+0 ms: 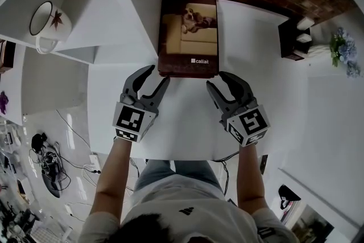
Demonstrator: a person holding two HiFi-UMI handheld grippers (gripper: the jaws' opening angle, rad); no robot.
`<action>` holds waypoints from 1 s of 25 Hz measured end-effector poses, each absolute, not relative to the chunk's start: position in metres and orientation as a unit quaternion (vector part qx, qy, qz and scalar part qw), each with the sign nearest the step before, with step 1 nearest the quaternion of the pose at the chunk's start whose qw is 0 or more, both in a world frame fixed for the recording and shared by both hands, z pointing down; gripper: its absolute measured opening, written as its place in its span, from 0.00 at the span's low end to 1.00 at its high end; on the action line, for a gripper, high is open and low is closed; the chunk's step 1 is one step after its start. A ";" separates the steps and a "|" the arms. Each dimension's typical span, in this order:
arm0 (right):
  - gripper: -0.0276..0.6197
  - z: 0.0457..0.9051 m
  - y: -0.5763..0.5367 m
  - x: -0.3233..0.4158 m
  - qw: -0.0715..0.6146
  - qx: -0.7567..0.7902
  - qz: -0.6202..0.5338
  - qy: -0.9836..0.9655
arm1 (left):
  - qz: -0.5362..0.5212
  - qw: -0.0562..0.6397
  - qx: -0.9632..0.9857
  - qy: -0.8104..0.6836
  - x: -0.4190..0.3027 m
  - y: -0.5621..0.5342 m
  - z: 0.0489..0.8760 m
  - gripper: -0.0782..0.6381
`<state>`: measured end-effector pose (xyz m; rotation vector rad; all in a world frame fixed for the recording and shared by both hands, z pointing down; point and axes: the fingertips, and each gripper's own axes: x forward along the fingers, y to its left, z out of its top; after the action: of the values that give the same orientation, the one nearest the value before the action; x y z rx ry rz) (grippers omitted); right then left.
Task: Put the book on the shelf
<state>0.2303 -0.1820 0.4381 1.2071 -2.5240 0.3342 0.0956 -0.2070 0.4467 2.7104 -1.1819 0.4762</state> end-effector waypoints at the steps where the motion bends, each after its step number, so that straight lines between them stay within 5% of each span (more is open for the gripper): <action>1: 0.30 0.440 -0.184 0.230 0.163 0.422 0.118 -0.884 | 0.159 0.074 0.902 -0.394 0.096 -0.207 0.447 0.37; 25: 0.30 0.450 -0.212 0.222 0.184 0.411 0.100 -0.887 | 0.163 0.088 0.900 -0.394 0.105 -0.219 0.454 0.38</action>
<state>0.2222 -0.2123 0.4498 1.1597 -2.5004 0.2811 0.1051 -0.2185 0.4539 2.6796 -1.1723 0.4861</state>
